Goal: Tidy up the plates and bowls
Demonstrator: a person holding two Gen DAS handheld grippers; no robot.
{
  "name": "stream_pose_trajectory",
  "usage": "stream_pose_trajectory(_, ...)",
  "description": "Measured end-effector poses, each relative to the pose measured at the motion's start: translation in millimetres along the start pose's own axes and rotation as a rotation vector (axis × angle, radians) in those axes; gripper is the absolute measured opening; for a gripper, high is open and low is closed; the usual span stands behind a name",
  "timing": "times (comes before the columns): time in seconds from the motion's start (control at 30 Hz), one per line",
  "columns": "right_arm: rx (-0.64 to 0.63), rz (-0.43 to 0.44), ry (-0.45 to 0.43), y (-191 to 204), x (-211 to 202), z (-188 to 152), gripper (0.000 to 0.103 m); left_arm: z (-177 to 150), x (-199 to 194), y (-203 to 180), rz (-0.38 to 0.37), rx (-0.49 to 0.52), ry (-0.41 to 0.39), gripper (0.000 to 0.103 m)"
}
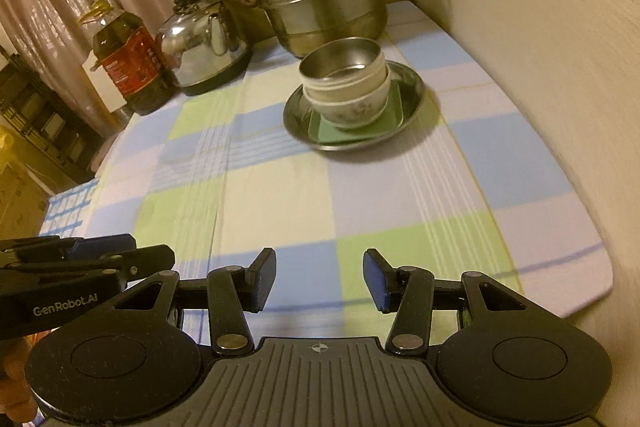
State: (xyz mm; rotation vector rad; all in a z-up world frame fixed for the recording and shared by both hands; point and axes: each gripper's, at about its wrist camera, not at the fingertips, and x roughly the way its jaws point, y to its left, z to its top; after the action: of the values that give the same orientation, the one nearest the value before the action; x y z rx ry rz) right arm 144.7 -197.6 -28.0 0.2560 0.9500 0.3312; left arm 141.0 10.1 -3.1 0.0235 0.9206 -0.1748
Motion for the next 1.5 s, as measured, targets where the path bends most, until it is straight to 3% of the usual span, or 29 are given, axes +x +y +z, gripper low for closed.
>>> stream_pose_trajectory(0.27, -0.006, -0.021, -0.007, 25, -31, -40, 0.049, -29, -26, 2, -0.028, 0.018, -0.008, 0.043)
stream_pose_trajectory(0.43, -0.015, -0.018, -0.014, 31, -41, -47, 0.049, -36, -34, 1, -0.026, 0.009, -0.012, 0.043)
stream_pose_trajectory(1.5, -0.077, 0.005, -0.01, 17, -46, -36, 0.049, -30, -35, -17, -0.022, -0.02, -0.02, 0.043)
